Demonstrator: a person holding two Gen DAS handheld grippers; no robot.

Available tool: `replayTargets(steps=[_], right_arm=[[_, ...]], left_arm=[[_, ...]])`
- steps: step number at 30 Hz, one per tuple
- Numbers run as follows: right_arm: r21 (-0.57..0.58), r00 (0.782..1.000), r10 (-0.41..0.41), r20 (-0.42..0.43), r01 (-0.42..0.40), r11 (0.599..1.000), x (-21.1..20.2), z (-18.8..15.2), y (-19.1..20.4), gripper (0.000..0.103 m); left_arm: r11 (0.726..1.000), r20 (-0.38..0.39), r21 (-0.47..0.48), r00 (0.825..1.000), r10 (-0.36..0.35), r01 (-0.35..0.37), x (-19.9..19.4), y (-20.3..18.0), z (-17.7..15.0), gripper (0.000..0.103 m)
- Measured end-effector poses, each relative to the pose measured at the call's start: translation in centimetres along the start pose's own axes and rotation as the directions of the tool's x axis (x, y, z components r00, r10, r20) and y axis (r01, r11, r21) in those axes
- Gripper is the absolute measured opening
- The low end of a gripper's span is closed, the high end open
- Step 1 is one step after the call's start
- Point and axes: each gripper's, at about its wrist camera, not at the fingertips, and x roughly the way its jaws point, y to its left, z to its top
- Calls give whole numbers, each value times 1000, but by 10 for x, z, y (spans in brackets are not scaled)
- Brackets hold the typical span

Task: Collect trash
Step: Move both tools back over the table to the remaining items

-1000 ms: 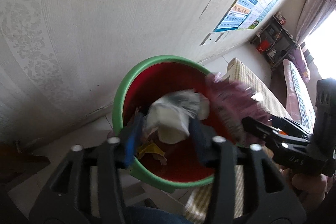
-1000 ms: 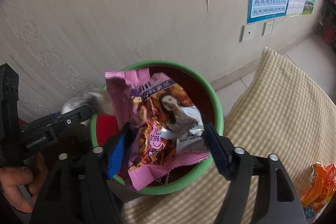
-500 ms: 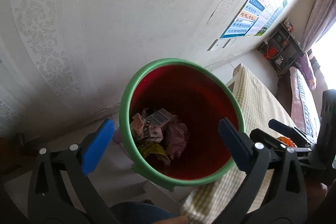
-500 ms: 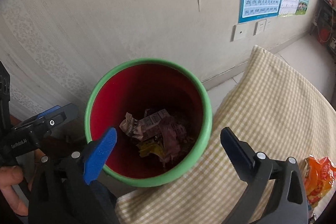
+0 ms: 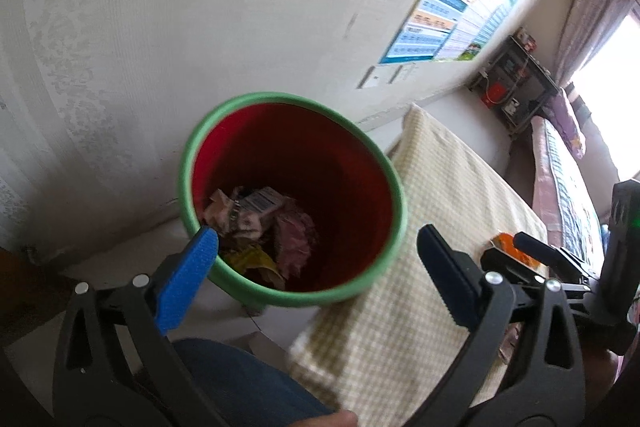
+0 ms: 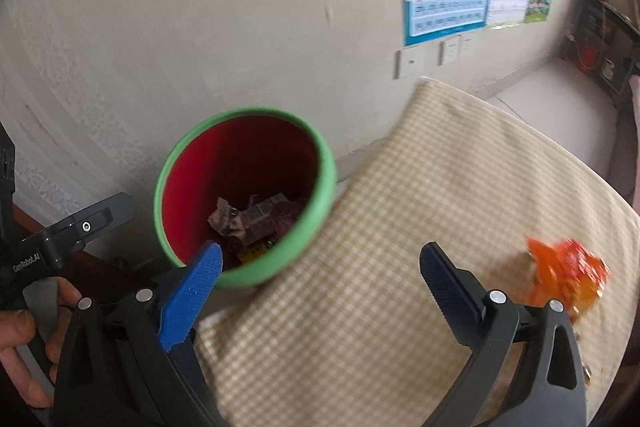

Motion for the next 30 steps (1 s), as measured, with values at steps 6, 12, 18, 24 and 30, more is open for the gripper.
replayTargets(steps=[6,12,18,24,30], right_arm=[[60,999,-44,20,43,997,-34,-28,-39,96],[148,996,-84,31,79,986,-63,-55,-86,96],[223,991,-125,47,112,968,-89,-79,-126,96],[287,984,-174,43,155,945,-110,-103,-166,96],[375,977,-213,12,193,907,-118,-131,-207,96]], left_arm=[[998,-24,50,999,-32,33,3,-39,-19,97],[987,-47,151,998,-42,48,6,-82,-36,98],[974,-71,211,995,-69,83,11,-120,-48,98],[948,-109,288,988,-111,139,18,-168,-63,97],[913,-161,357,976,-148,197,30,-211,-76,97]])
